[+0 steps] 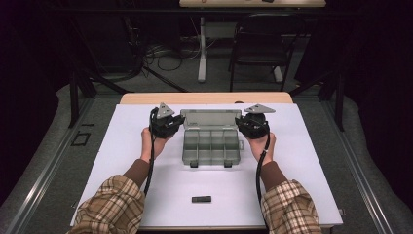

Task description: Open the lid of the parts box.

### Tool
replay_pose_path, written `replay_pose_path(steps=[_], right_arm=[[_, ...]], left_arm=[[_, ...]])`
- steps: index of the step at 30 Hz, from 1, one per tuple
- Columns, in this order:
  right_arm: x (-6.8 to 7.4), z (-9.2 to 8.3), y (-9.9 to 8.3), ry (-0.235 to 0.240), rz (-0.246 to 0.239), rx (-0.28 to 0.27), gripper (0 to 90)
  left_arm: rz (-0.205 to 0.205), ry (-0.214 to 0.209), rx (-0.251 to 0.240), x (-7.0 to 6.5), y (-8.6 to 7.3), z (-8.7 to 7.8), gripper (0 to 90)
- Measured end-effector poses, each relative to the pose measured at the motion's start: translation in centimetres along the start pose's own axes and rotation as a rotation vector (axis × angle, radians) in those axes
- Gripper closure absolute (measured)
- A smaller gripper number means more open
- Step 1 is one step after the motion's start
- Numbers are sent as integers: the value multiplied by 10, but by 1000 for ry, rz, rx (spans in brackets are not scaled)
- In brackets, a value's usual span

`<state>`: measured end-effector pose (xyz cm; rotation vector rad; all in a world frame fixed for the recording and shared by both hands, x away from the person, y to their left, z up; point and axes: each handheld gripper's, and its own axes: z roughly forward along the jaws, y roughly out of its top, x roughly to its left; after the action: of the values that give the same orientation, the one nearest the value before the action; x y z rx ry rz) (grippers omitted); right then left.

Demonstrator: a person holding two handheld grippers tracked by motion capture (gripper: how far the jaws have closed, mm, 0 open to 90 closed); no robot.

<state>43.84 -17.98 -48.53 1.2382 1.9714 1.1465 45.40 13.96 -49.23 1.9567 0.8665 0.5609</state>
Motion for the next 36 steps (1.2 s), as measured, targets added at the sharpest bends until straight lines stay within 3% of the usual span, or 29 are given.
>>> replay_pose_path(steps=[6,11,21,36], right_arm=[[-3,7,-3,6,18,20,756],[-8,12,-4,30,68,27,760],[-10,19,-5,24,74,52,769],[-12,29,-10,15,70,90,768]], left_arm=[[-17,-4,8,2,-2,4,819],[-14,1,10,3,-1,6,822],[-7,7,35,6,-1,14,818],[-28,27,49,7,-8,27,817]])
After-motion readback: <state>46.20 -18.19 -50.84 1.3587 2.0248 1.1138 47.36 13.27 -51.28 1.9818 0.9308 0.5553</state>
